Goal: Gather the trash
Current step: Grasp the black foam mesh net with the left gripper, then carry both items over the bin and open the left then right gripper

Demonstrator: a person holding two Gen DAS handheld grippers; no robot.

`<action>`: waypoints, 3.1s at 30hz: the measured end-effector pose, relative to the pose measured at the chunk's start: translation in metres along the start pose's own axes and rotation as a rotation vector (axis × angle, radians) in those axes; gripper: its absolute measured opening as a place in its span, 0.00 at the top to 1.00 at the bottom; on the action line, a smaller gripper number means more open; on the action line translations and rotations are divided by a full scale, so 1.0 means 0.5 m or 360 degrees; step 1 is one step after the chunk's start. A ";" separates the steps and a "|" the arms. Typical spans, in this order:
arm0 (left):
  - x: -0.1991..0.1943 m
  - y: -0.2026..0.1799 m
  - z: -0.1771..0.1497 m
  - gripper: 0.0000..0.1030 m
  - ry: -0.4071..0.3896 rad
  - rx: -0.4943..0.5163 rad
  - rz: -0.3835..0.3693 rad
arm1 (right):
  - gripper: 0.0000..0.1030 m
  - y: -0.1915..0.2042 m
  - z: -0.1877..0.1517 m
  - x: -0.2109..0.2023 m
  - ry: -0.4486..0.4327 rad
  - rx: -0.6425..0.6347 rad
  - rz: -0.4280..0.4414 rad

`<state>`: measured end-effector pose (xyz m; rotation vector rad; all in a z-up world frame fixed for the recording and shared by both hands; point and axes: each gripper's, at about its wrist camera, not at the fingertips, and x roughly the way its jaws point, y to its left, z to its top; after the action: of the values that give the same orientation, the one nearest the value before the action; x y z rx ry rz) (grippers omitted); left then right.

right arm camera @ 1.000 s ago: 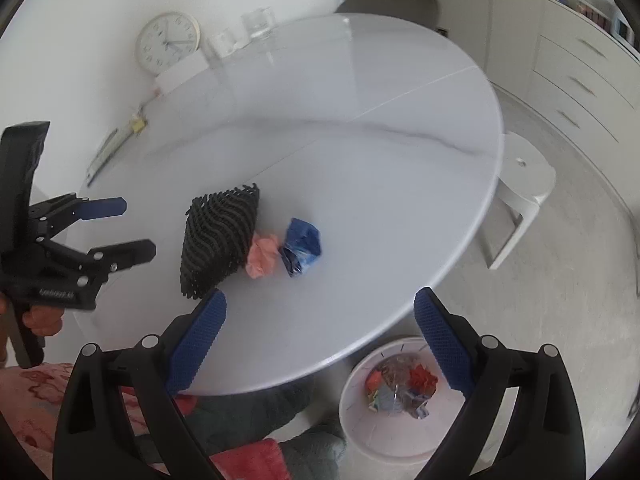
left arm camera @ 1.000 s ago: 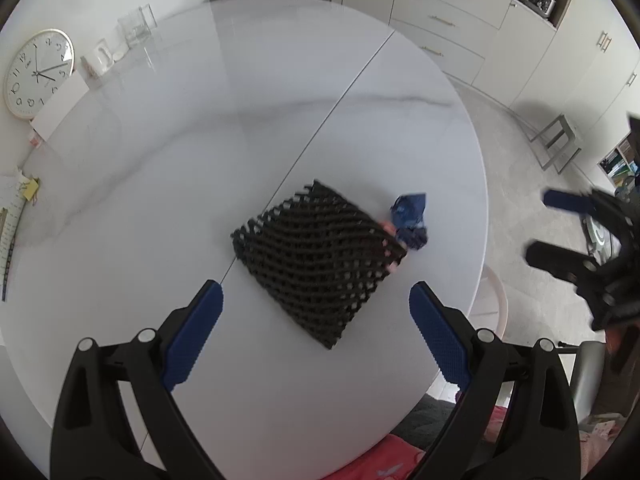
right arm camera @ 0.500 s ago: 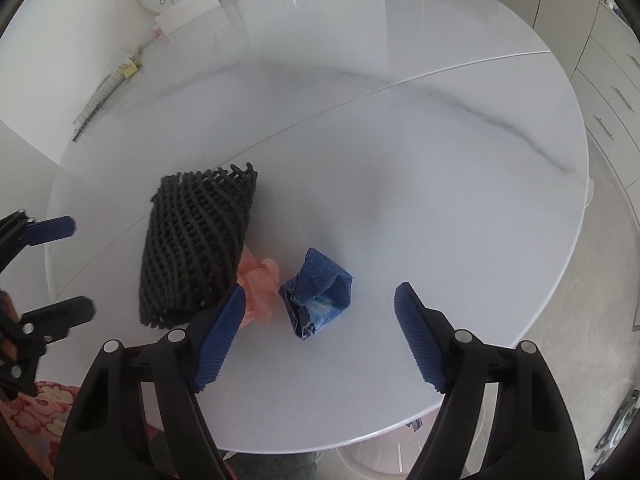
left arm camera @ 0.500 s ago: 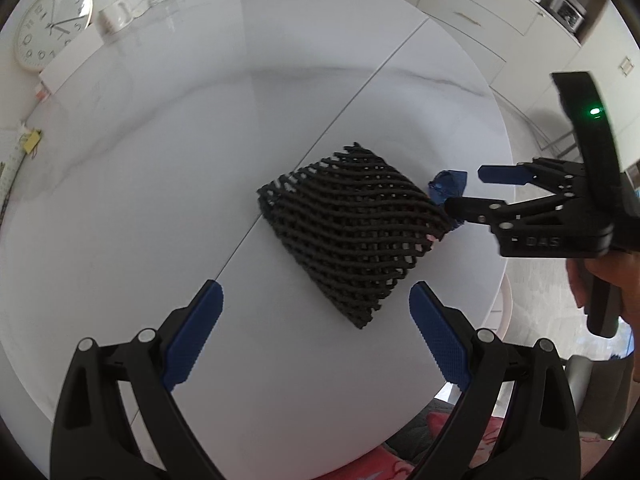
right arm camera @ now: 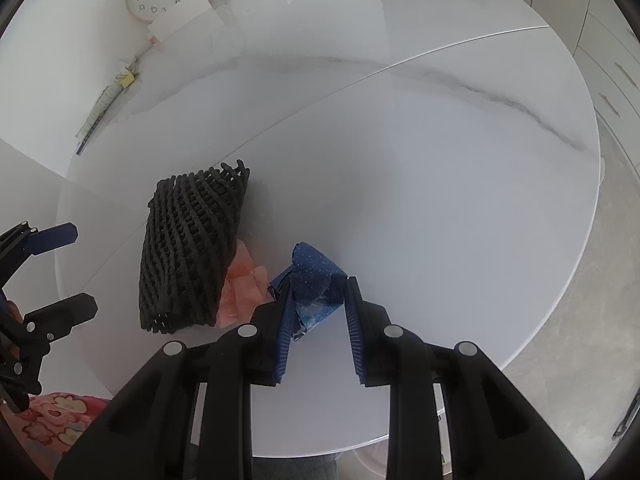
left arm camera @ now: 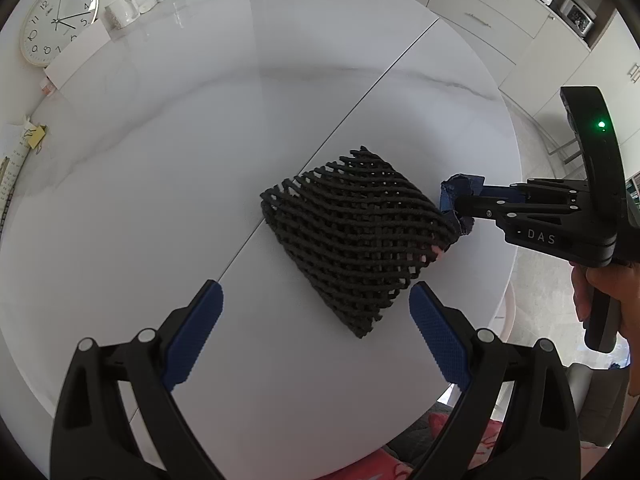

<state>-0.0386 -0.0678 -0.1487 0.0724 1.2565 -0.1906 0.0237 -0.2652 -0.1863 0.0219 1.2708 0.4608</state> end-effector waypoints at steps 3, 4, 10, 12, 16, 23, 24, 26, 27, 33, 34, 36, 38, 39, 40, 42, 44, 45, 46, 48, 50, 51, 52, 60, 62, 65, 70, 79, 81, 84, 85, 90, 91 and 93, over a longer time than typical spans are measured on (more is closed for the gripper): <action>-0.001 -0.007 0.004 0.12 -0.0009 0.0017 0.0007 | 0.75 -0.006 -0.004 -0.010 -0.0022 0.0010 0.0002; -0.002 -0.011 0.006 0.12 -0.0006 0.0016 0.0006 | 0.75 -0.007 -0.005 -0.015 -0.0031 0.0011 -0.0002; -0.011 -0.038 0.017 0.12 -0.0050 0.0057 -0.0003 | 0.75 -0.042 -0.063 -0.086 -0.0103 0.0067 -0.0051; -0.011 -0.053 0.025 0.12 -0.0066 0.0074 -0.0010 | 0.75 -0.054 -0.092 -0.116 -0.0122 0.0096 -0.0077; 0.016 -0.074 0.043 0.12 -0.0018 0.0049 -0.0020 | 0.75 -0.066 -0.144 -0.167 -0.0166 0.0153 -0.0120; 0.095 -0.079 0.146 0.14 0.0182 -0.0389 0.0057 | 0.75 -0.080 -0.209 -0.209 -0.0208 0.0240 -0.0130; 0.105 -0.082 0.157 0.17 0.0216 -0.0421 0.0080 | 0.75 -0.081 -0.215 -0.210 -0.0212 0.0249 -0.0124; 0.134 -0.093 0.178 0.22 0.0323 -0.0431 0.0116 | 0.75 -0.085 -0.228 -0.211 -0.0219 0.0263 -0.0117; 0.146 -0.097 0.183 0.24 0.0365 -0.0420 0.0126 | 0.75 -0.085 -0.230 -0.212 -0.0224 0.0268 -0.0111; 0.203 -0.109 0.186 0.56 0.0587 -0.0442 0.0147 | 0.75 -0.084 -0.235 -0.214 -0.0269 0.0296 -0.0079; 0.204 -0.109 0.184 0.63 0.0591 -0.0444 0.0130 | 0.75 -0.085 -0.237 -0.215 -0.0274 0.0300 -0.0073; 0.198 -0.110 0.184 0.72 0.0575 -0.0414 0.0118 | 0.75 -0.087 -0.239 -0.216 -0.0280 0.0304 -0.0071; 0.189 -0.108 0.182 0.81 0.0562 -0.0403 0.0069 | 0.75 -0.088 -0.241 -0.216 -0.0282 0.0308 -0.0067; 0.184 -0.106 0.181 0.81 0.0549 -0.0408 0.0057 | 0.75 -0.090 -0.242 -0.216 -0.0281 0.0308 -0.0064; 0.177 -0.104 0.181 0.82 0.0530 -0.0413 0.0049 | 0.75 -0.090 -0.242 -0.214 -0.0278 0.0308 -0.0063; 0.165 -0.102 0.179 0.82 0.0500 -0.0403 0.0020 | 0.75 -0.091 -0.241 -0.214 -0.0273 0.0303 -0.0057; 0.154 -0.101 0.176 0.82 0.0469 -0.0385 0.0018 | 0.75 -0.088 -0.238 -0.212 -0.0266 0.0291 -0.0054; 0.150 -0.100 0.174 0.82 0.0458 -0.0379 0.0016 | 0.75 -0.088 -0.237 -0.211 -0.0264 0.0285 -0.0054; 0.148 -0.100 0.174 0.82 0.0453 -0.0378 0.0006 | 0.75 -0.087 -0.236 -0.211 -0.0263 0.0279 -0.0053; 0.145 -0.099 0.169 0.83 0.0445 -0.0387 -0.0012 | 0.75 -0.085 -0.234 -0.210 -0.0260 0.0265 -0.0052; 0.140 -0.100 0.168 0.83 0.0435 -0.0392 -0.0036 | 0.75 -0.082 -0.234 -0.211 -0.0259 0.0256 -0.0054; 0.135 -0.088 0.161 0.84 0.0427 -0.0388 -0.0043 | 0.75 -0.081 -0.234 -0.212 -0.0260 0.0254 -0.0056; 0.127 -0.075 0.154 0.84 0.0410 -0.0382 -0.0047 | 0.75 -0.080 -0.235 -0.214 -0.0264 0.0254 -0.0057; 0.021 -0.098 0.119 0.86 0.0215 -0.0192 0.0035 | 0.75 -0.089 -0.254 -0.236 -0.0307 0.0272 -0.0089; -0.029 -0.133 0.101 0.86 0.0123 -0.0071 0.0065 | 0.75 -0.096 -0.269 -0.251 -0.0320 0.0288 -0.0104; -0.092 -0.203 0.074 0.86 0.0010 0.0106 0.0048 | 0.75 -0.108 -0.295 -0.276 -0.0338 0.0316 -0.0136; -0.159 -0.311 0.035 0.86 -0.0092 0.0358 -0.0057 | 0.75 -0.134 -0.342 -0.323 -0.0368 0.0373 -0.0202; -0.106 -0.545 -0.053 0.86 -0.0037 0.0828 -0.0331 | 0.75 -0.217 -0.470 -0.405 -0.0435 0.0592 -0.0346; -0.053 -0.580 -0.068 0.86 0.0018 0.0924 -0.0337 | 0.75 -0.234 -0.494 -0.414 -0.0439 0.0636 -0.0370; 0.021 -0.627 -0.100 0.86 0.0110 0.1038 -0.0327 | 0.75 -0.253 -0.528 -0.422 -0.0438 0.0688 -0.0397; 0.042 -0.638 -0.112 0.86 0.0145 0.1071 -0.0327 | 0.75 -0.259 -0.538 -0.424 -0.0439 0.0706 -0.0394; 0.088 -0.654 -0.141 0.70 0.0260 0.1079 -0.0312 | 0.75 -0.273 -0.566 -0.416 -0.0439 0.0762 -0.0377; 0.088 -0.658 -0.141 0.60 0.0244 0.1067 -0.0304 | 0.75 -0.276 -0.569 -0.413 -0.0439 0.0771 -0.0366; 0.079 -0.660 -0.140 0.48 0.0186 0.1046 -0.0278 | 0.75 -0.276 -0.568 -0.406 -0.0436 0.0775 -0.0354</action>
<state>-0.1529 -0.3848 -0.1914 0.5466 1.2730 -0.7556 -0.2379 -0.5275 -0.1251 0.3399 1.0731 -0.0508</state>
